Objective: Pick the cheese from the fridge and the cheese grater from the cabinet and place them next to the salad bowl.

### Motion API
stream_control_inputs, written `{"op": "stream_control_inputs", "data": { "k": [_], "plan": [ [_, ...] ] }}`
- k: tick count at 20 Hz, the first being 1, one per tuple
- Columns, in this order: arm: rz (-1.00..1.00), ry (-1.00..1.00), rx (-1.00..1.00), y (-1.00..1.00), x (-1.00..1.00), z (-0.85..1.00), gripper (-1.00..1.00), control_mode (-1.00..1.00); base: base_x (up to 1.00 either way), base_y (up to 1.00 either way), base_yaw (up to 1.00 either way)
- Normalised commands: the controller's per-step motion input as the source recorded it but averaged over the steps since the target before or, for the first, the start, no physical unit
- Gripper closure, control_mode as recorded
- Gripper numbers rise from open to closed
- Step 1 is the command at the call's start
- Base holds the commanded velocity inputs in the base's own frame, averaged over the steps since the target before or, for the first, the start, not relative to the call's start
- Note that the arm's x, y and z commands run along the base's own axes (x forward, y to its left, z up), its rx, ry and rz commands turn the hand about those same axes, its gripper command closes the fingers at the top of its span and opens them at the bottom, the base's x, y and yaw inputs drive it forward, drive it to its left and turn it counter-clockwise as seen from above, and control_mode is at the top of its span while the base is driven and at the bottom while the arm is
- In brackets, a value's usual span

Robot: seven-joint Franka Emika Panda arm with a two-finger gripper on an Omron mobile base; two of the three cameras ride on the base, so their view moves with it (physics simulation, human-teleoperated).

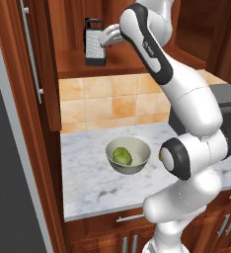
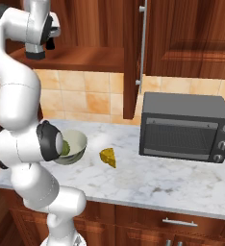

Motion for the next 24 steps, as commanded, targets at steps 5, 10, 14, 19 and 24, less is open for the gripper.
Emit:
{"op": "stream_control_inputs", "data": {
  "k": [5, 10, 14, 19, 24],
  "plan": [
    [0.00, -0.11, 0.09, 0.00, 0.08, -0.25, -1.00, -1.00, 0.00, 0.00, 0.00],
    [0.00, -0.03, 0.10, 0.00, 0.04, -0.03, -1.00, -1.00, 0.00, 0.00, 0.00],
    [0.00, 0.00, 0.02, 0.00, 0.04, 0.00, -1.00, -1.00, 0.00, 0.00, 0.00],
    [0.00, 0.03, 0.00, 0.01, 0.40, -0.08, -1.00, -1.00, 0.00, 0.00, 0.00],
    [0.00, 0.04, 0.00, 0.16, 0.17, -0.01, -1.00, -1.00, 0.00, 0.00, 0.00]
  ]
}}
